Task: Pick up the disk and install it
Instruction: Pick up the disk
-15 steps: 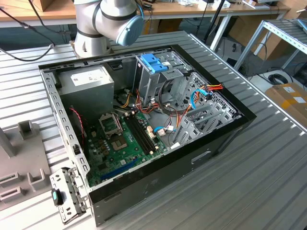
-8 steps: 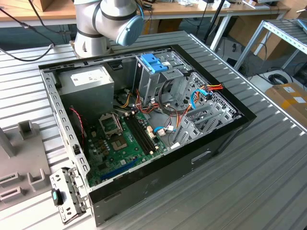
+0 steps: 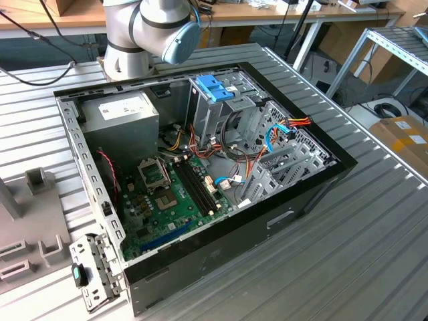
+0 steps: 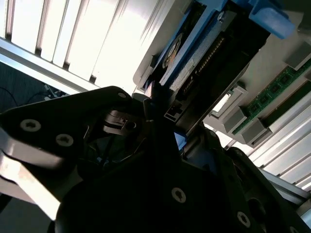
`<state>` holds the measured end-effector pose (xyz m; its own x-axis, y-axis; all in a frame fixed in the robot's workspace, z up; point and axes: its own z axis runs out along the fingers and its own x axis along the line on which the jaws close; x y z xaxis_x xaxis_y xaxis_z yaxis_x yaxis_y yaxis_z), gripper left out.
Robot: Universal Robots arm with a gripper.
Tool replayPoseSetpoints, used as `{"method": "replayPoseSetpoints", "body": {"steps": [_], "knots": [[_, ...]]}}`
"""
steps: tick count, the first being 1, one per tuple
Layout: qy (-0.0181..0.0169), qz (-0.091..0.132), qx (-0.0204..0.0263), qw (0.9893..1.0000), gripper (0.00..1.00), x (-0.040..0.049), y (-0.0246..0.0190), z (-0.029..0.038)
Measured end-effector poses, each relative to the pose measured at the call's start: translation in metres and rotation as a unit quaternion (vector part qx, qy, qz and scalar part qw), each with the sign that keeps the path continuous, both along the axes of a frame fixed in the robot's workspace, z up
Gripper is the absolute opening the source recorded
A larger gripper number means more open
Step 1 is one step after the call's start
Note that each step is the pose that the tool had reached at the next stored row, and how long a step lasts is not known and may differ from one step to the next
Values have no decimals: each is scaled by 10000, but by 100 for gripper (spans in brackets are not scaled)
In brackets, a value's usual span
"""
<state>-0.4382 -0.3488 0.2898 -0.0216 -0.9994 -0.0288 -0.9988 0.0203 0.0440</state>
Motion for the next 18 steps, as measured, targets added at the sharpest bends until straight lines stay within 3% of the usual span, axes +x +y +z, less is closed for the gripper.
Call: {"method": "replayPoseSetpoints", "body": {"steps": [1, 3, 4, 18], "knots": [[0, 0, 0, 10000, 37, 0, 0, -1], [0, 0, 1, 10000, 37, 0, 0, 117], [0, 0, 2, 10000, 37, 0, 0, 136], [0, 0, 2, 10000, 37, 0, 0, 195]]}}
